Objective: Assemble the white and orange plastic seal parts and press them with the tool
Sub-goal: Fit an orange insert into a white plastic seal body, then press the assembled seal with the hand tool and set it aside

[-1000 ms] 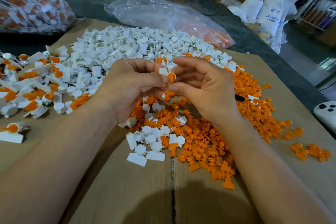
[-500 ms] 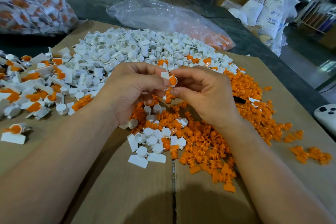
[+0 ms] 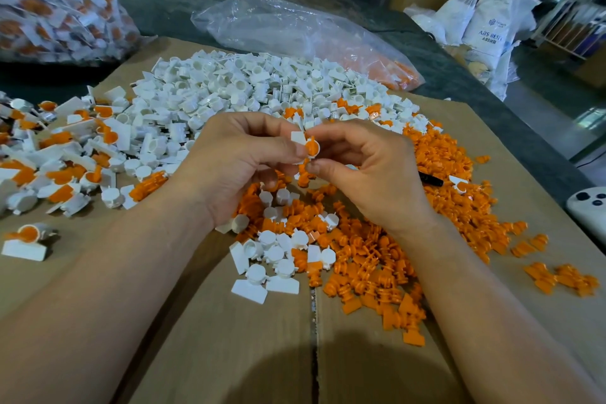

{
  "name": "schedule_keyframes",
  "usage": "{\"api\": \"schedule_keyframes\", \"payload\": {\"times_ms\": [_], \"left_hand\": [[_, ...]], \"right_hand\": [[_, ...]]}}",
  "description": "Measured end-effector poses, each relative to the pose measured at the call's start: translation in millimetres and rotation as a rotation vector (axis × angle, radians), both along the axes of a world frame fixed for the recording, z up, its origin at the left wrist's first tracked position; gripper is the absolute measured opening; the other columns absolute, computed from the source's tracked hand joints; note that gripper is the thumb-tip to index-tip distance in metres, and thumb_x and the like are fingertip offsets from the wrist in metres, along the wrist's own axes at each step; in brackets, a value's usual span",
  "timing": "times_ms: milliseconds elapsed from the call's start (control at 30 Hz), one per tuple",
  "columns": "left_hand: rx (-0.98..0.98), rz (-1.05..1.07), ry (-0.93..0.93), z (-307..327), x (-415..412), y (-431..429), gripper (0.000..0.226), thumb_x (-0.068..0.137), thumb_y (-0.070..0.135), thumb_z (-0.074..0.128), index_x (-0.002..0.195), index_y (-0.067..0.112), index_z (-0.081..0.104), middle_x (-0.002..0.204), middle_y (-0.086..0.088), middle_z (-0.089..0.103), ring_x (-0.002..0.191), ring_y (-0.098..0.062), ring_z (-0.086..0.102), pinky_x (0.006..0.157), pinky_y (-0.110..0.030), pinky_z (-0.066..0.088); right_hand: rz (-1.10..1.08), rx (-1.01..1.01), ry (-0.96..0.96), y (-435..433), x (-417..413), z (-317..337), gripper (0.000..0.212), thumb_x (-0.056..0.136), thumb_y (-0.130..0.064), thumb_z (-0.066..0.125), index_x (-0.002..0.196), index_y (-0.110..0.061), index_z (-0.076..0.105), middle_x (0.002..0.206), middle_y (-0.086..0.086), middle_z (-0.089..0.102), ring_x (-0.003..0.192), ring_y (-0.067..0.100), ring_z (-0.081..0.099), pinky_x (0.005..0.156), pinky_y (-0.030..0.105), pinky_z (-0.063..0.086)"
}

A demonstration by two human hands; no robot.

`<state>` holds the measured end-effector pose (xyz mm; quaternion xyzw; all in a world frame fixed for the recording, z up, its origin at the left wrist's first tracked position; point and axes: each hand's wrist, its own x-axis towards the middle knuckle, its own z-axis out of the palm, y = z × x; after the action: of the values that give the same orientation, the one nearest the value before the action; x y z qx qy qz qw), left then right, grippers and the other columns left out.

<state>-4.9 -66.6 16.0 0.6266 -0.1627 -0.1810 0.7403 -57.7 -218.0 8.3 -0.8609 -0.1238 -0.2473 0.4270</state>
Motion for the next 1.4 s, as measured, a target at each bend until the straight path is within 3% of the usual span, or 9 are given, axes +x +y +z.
{"api": "schedule_keyframes", "payload": {"times_ms": [133, 233, 433, 700, 1200, 1400], "left_hand": [[0.017, 0.013, -0.008, -1.6, 2.5, 0.0, 0.013, 0.057, 0.003, 0.074, 0.057, 0.016, 0.068, 0.056, -0.001, 0.065, 0.046, -0.010, 0.057, 0.042, -0.014, 0.040], [0.027, 0.022, -0.023, -3.4, 2.6, -0.6, 0.017, 0.067, -0.003, 0.070, 0.064, 0.013, 0.067, 0.057, -0.001, 0.066, 0.049, -0.010, 0.062, 0.044, -0.015, 0.045], [-0.054, -0.027, 0.018, -2.6, 1.3, -1.0, 0.010, 0.048, 0.009, 0.071, 0.058, 0.011, 0.072, 0.060, -0.006, 0.068, 0.052, -0.013, 0.065, 0.048, -0.017, 0.051], [-0.082, -0.069, 0.060, -2.3, 1.7, -0.2, 0.011, 0.049, 0.006, 0.071, 0.060, 0.008, 0.072, 0.063, -0.008, 0.069, 0.053, -0.014, 0.066, 0.049, -0.018, 0.053], [-0.055, -0.024, -0.009, -2.0, -1.6, -2.2, 0.020, 0.048, 0.010, 0.070, 0.066, 0.007, 0.066, 0.060, -0.005, 0.068, 0.054, -0.014, 0.065, 0.050, -0.019, 0.052], [-0.025, -0.024, -0.041, -1.0, -2.7, -2.4, 0.011, 0.067, -0.006, 0.067, 0.069, 0.005, 0.064, 0.051, 0.000, 0.064, 0.047, -0.010, 0.062, 0.049, -0.018, 0.051]], "right_hand": [[-0.002, -0.005, -0.036, 1.3, -1.2, 2.1, 0.049, 0.070, -0.011, 0.075, 0.112, -0.023, 0.054, 0.095, -0.009, 0.060, 0.086, 0.006, 0.064, 0.078, 0.018, 0.053], [0.003, -0.007, -0.098, 2.6, -1.1, 1.9, 0.043, 0.071, -0.011, 0.073, 0.110, -0.018, 0.057, 0.092, -0.005, 0.062, 0.084, 0.010, 0.065, 0.076, 0.023, 0.055], [-0.002, 0.023, -0.109, 0.5, 0.1, 0.5, 0.033, 0.071, -0.008, 0.072, 0.104, -0.003, 0.066, 0.093, 0.005, 0.066, 0.083, 0.019, 0.067, 0.074, 0.036, 0.057], [0.018, 0.059, -0.139, -0.5, 0.0, -0.1, 0.042, 0.069, -0.006, 0.072, 0.109, -0.006, 0.056, 0.093, -0.005, 0.061, 0.083, 0.008, 0.064, 0.069, 0.019, 0.055], [-0.017, 0.008, -0.144, -1.4, 0.9, -1.1, 0.036, 0.068, -0.003, 0.073, 0.102, 0.004, 0.064, 0.094, 0.003, 0.063, 0.087, 0.013, 0.065, 0.076, 0.024, 0.055], [-0.035, -0.047, -0.164, 0.1, -0.6, 0.7, 0.034, 0.067, -0.004, 0.073, 0.099, 0.005, 0.066, 0.093, 0.004, 0.063, 0.087, 0.017, 0.066, 0.078, 0.027, 0.056]]}}
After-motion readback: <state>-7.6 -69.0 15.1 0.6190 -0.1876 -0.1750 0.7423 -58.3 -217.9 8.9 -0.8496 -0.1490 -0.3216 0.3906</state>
